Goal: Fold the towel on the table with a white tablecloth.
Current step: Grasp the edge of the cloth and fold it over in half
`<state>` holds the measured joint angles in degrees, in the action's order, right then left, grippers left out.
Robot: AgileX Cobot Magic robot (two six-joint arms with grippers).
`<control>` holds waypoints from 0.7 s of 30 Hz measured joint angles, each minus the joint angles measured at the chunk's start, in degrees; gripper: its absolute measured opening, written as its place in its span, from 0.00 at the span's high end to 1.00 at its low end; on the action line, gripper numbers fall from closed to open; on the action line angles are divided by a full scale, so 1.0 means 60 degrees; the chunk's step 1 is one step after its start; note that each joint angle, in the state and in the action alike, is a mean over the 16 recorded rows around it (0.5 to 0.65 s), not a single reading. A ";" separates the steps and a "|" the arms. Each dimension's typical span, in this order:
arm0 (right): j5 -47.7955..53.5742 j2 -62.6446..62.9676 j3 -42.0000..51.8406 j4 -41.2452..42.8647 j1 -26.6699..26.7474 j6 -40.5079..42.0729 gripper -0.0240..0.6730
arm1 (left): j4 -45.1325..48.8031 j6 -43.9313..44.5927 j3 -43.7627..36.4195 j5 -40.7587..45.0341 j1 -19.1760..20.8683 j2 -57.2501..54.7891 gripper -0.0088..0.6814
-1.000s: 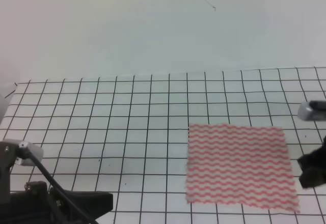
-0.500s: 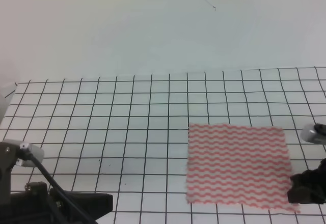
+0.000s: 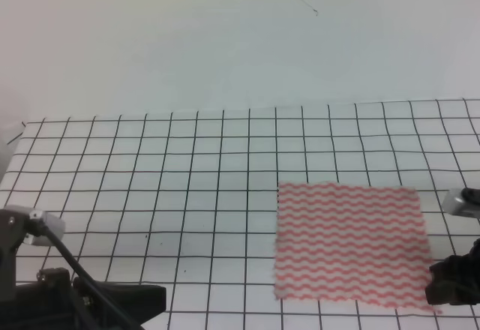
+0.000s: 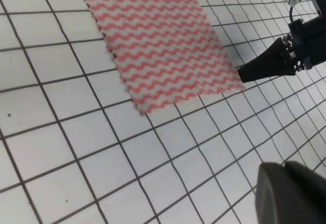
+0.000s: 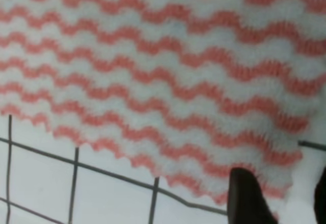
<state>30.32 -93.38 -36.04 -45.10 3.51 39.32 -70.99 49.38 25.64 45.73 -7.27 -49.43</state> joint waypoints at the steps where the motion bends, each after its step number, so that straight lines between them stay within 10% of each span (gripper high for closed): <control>1: -0.0017 -0.0035 -0.0004 -0.0072 0.0000 0.0056 0.54 | 0.0006 -0.0001 0.0000 -0.0007 0.0000 -0.0004 0.99; 21: 0.0494 -0.0201 0.0000 -0.1578 0.0000 0.1332 0.65 | 0.0000 0.0099 0.0000 0.0000 0.0000 0.0000 0.99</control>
<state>33.28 -94.59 -36.04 -54.57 3.51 47.31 -70.99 49.98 25.64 45.74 -7.27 -49.43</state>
